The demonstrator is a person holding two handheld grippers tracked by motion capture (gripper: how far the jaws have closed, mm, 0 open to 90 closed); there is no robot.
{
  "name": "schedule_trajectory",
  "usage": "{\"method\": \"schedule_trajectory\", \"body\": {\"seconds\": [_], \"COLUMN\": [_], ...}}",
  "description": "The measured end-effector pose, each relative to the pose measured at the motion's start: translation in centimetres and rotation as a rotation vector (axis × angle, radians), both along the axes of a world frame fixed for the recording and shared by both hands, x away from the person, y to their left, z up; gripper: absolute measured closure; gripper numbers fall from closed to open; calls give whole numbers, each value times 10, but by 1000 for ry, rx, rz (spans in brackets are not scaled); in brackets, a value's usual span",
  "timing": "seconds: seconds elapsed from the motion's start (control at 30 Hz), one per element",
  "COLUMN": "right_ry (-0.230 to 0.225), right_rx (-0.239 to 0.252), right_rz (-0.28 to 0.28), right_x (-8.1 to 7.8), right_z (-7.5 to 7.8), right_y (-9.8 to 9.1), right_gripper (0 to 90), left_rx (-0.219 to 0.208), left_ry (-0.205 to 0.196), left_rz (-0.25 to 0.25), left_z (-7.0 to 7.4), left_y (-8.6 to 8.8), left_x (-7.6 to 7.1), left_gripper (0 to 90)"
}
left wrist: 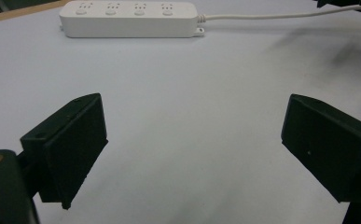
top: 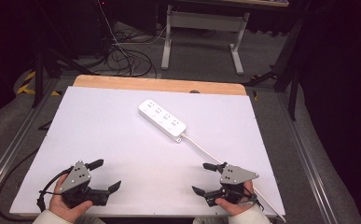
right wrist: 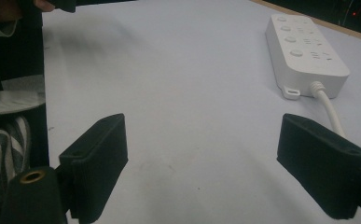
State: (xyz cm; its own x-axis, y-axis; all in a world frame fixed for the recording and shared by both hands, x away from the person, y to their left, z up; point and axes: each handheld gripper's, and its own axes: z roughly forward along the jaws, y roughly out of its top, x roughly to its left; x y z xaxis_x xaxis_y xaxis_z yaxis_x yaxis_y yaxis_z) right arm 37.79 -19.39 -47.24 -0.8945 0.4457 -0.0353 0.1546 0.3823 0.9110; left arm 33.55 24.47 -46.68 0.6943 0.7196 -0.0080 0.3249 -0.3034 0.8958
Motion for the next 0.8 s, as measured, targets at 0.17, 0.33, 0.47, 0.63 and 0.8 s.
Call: {"method": "schedule_trajectory", "body": {"seconds": [0.17, 0.33, 0.47, 0.63, 0.8], "right_ry": [0, 0, -1, 0, -3], "right_rx": [1, 0, -1, -3, -1], "right_rz": [-1, -1, -1, -3, -6], "right_x": [0, 0, 0, 1, 0], "right_z": [0, 0, 0, 0, 0], "right_y": [0, 0, 0, 0, 0], "right_gripper": [168, 168, 168, 166, 166], "left_rx": [-2, -16, -10, 1, 6], "left_ry": [0, -7, -15, -24, -14], "left_rz": [4, -4, -5, -3, -2], "left_z": [0, 1, 2, 3, 4], "left_y": [0, 0, 1, 1, 1], "left_x": [0, -1, -1, -2, -2], "left_gripper": [73, 73, 73, 73, 73]}}
